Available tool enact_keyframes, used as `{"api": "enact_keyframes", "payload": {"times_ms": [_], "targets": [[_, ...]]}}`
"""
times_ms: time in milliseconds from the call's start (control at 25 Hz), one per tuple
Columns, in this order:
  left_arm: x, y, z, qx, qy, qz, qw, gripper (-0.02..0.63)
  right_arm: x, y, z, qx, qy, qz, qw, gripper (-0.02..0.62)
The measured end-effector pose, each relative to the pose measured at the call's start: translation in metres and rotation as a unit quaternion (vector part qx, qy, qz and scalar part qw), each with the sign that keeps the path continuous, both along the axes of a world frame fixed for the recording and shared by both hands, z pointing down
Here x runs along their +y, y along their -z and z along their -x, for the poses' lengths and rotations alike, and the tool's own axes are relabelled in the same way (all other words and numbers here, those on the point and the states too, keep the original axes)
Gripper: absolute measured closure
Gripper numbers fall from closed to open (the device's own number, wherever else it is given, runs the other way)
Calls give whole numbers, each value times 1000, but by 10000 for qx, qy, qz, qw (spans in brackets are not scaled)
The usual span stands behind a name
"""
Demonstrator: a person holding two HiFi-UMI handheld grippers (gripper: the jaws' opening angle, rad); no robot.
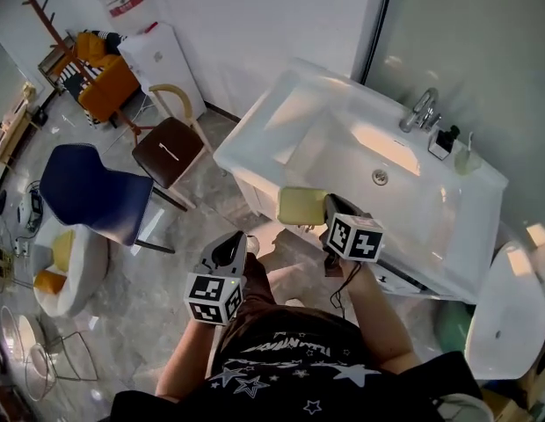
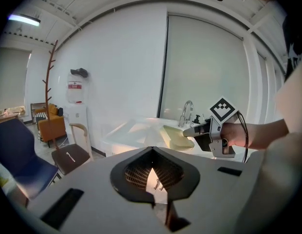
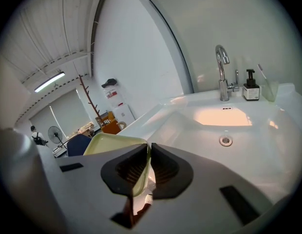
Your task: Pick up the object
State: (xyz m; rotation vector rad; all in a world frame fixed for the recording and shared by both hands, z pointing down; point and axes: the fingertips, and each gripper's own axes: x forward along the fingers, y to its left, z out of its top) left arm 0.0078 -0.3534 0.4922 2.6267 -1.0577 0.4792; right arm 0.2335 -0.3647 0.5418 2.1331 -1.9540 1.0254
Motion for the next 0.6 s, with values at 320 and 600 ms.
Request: {"api": "enact_keyframes", "payload": {"times_ms": [320,600], "targets": [[53,4,43,121,753,7,9971,589,26,-8,32,55,621,85,9980,560],[62,0,79,90,1173,87,9930,589,26,-6,69,163,1080,40,9940,560]]}}
